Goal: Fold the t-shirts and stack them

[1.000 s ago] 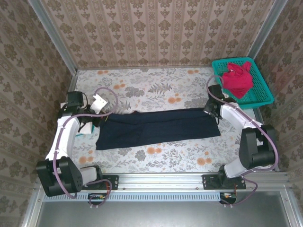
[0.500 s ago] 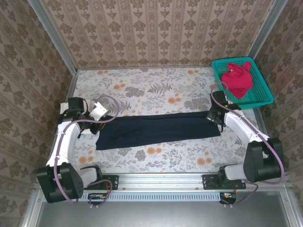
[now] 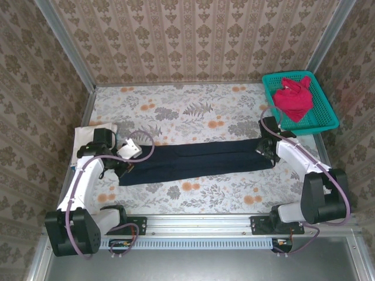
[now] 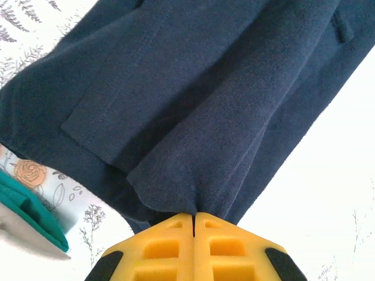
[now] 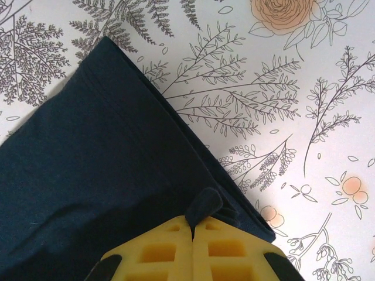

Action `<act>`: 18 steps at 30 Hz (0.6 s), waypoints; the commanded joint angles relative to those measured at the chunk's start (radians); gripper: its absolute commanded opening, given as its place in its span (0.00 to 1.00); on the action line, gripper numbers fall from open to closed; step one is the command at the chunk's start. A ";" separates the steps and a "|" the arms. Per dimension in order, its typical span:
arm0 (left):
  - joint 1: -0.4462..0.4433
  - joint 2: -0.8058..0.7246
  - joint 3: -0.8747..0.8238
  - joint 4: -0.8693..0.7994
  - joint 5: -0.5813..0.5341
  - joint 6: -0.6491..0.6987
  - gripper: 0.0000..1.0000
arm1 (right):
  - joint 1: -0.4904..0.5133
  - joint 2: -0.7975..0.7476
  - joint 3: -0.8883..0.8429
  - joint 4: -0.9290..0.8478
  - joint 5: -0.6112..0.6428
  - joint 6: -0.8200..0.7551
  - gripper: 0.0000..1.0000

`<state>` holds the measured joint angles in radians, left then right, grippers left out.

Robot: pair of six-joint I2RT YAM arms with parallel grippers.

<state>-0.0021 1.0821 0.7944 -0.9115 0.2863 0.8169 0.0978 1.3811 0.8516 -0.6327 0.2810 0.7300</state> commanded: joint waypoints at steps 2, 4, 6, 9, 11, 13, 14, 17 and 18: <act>-0.017 -0.044 -0.049 -0.051 -0.071 0.028 0.00 | -0.007 0.043 0.039 -0.022 0.055 -0.001 0.00; -0.018 -0.039 -0.053 -0.052 -0.072 0.028 0.00 | -0.008 0.053 0.038 -0.022 0.051 0.003 0.00; -0.027 -0.023 -0.056 -0.060 -0.079 0.032 0.00 | -0.007 0.060 0.034 -0.018 0.050 0.012 0.00; -0.045 0.007 -0.063 -0.069 -0.103 0.045 0.00 | -0.008 0.071 0.023 -0.011 0.042 0.023 0.00; -0.051 0.025 -0.065 -0.067 -0.121 0.048 0.00 | -0.008 0.083 0.021 -0.002 0.030 0.027 0.00; -0.057 0.044 -0.067 -0.069 -0.128 0.050 0.00 | -0.007 0.094 0.020 0.009 0.012 0.028 0.00; -0.063 0.056 -0.069 -0.072 -0.129 0.050 0.00 | -0.007 0.098 0.022 0.014 -0.003 0.025 0.01; -0.093 0.076 -0.077 -0.091 -0.139 0.041 0.01 | -0.006 0.097 0.026 0.031 -0.028 0.010 0.08; -0.108 0.074 -0.084 -0.090 -0.139 0.041 0.06 | -0.006 0.092 0.029 0.037 -0.033 0.002 0.16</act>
<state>-0.0822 1.1492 0.7353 -0.9424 0.1852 0.8349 0.0978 1.4738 0.8665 -0.6167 0.2619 0.7376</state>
